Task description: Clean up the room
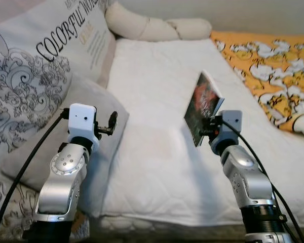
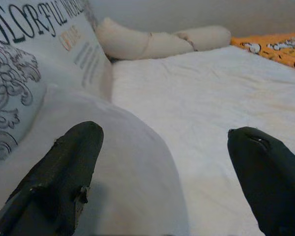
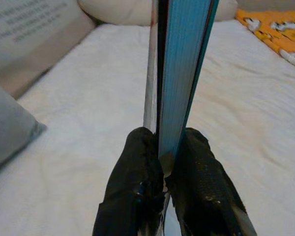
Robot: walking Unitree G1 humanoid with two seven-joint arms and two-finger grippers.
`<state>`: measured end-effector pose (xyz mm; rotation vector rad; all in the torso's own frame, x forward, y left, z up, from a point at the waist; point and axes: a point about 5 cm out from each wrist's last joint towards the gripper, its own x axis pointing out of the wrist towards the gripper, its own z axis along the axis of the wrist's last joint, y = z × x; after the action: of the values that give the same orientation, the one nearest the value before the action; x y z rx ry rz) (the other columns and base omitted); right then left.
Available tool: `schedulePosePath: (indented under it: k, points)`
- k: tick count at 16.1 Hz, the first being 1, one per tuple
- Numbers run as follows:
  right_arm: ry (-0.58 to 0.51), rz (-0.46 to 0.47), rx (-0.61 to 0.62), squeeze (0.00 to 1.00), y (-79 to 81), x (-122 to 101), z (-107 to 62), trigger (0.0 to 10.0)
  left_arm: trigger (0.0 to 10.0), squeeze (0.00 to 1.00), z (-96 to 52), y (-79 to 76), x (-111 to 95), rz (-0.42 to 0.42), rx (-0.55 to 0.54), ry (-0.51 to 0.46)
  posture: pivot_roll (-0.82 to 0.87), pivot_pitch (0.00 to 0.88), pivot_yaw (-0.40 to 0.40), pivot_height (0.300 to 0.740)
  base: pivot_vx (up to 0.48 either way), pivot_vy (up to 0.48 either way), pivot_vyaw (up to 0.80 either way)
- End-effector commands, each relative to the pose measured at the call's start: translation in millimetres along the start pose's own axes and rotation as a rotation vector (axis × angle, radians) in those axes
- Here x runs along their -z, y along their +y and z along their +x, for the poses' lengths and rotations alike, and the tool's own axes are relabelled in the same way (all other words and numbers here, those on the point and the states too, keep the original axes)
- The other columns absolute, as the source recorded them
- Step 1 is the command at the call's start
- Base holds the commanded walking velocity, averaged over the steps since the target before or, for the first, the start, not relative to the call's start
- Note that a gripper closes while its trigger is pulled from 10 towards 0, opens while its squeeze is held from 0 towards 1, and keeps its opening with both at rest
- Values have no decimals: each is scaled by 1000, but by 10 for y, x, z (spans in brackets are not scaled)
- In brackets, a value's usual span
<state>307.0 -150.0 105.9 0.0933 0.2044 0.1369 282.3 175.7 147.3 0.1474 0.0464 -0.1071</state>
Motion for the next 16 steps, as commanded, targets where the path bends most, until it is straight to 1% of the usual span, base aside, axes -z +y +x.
schedulePosePath:
  k: [1,3,6,7,8,9,10,11,12,13,14,15,16]
  points:
    - [-39,-3,-61,0,140,-96,22,10000,10000,0,-12,48,-16,16,-17,-3,69,0,-29,740,0,0,0]
    - [-39,-4,-73,0,144,-95,12,10000,10000,0,-19,40,-24,22,-12,-3,74,0,-30,740,0,0,0]
    - [-53,0,-101,0,162,-118,-42,10000,10000,0,-86,51,-59,96,46,17,77,0,-26,740,0,0,0]
    - [-67,3,-127,0,169,-150,-42,10000,10000,0,-101,64,-62,103,67,25,71,0,-20,740,0,0,0]
    - [-66,-3,-146,0,174,-160,-35,10000,10000,0,-104,65,-62,108,83,28,64,0,-11,740,0,0,0]
    - [-54,7,-217,0,198,-204,30,10000,10000,0,-80,55,-69,119,133,30,59,0,-2,740,0,0,0]
    - [-43,7,-259,0,210,-236,77,10000,10000,0,-65,45,-77,122,161,34,57,0,2,740,0,0,0]
    - [7,-5,-337,0,231,-266,157,10000,10000,0,-57,27,-83,131,213,50,61,0,6,740,0,0,0]
    - [108,-24,-403,0,241,-243,239,10000,10000,0,-72,16,-74,148,278,82,69,0,14,740,0,0,0]
    - [147,-40,-439,0,244,-237,277,10000,10000,0,-84,12,-71,152,310,96,70,0,16,740,0,0,0]
    - [215,-9,-505,0,249,-237,337,10000,10000,0,-118,9,-66,155,376,125,71,0,29,740,0,0,0]
    - [322,50,-593,0,244,-223,407,10000,10000,0,-188,13,-56,169,478,173,71,0,35,740,0,0,0]
    - [343,56,-613,0,232,-215,422,10000,10000,0,-218,14,-51,170,510,190,72,0,45,740,0,0,0]
